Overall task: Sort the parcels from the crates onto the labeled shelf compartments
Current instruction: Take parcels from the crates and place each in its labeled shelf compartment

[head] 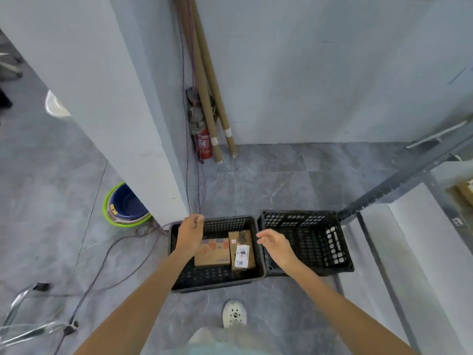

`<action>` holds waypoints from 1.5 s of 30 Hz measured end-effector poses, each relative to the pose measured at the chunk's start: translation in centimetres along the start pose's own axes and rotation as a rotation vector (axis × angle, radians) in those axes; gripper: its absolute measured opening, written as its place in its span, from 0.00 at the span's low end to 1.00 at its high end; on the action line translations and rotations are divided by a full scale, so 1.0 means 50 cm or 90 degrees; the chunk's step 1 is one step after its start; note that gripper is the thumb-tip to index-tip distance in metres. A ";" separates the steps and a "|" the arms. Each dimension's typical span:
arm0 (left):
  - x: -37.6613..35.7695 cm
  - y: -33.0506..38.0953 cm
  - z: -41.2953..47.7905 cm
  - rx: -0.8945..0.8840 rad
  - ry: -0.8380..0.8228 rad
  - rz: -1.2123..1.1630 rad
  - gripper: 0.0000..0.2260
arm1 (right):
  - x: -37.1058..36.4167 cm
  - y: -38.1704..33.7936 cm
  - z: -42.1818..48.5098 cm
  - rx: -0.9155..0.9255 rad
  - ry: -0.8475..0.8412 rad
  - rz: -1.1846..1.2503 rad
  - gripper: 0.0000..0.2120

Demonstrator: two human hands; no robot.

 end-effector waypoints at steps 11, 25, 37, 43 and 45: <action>-0.214 -0.450 0.127 0.191 0.003 0.001 0.10 | -0.290 0.210 0.430 -0.164 -0.072 -0.024 0.13; -0.534 -1.106 0.273 0.338 -0.087 0.029 0.27 | -0.618 0.526 0.958 -0.239 -0.132 -0.283 0.22; -0.505 -1.134 0.274 0.337 -0.056 0.079 0.16 | -0.656 0.537 0.948 -0.504 -0.149 -0.048 0.12; -0.413 -0.996 0.255 0.288 -0.060 0.026 0.08 | -0.551 0.471 0.864 -0.337 -0.097 0.019 0.14; -0.383 -0.910 0.242 0.280 -0.066 -0.032 0.10 | -0.489 0.424 0.814 -0.274 -0.024 0.044 0.11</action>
Point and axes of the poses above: each hand's wrist, its own z-axis towards the middle knuckle, its own x-axis out of the back of the hand, y = z × x, the point moved 1 cm from there along z, towards the middle knuckle, and after that the axes turned 13 degrees about -x, right-handed, at the moved point
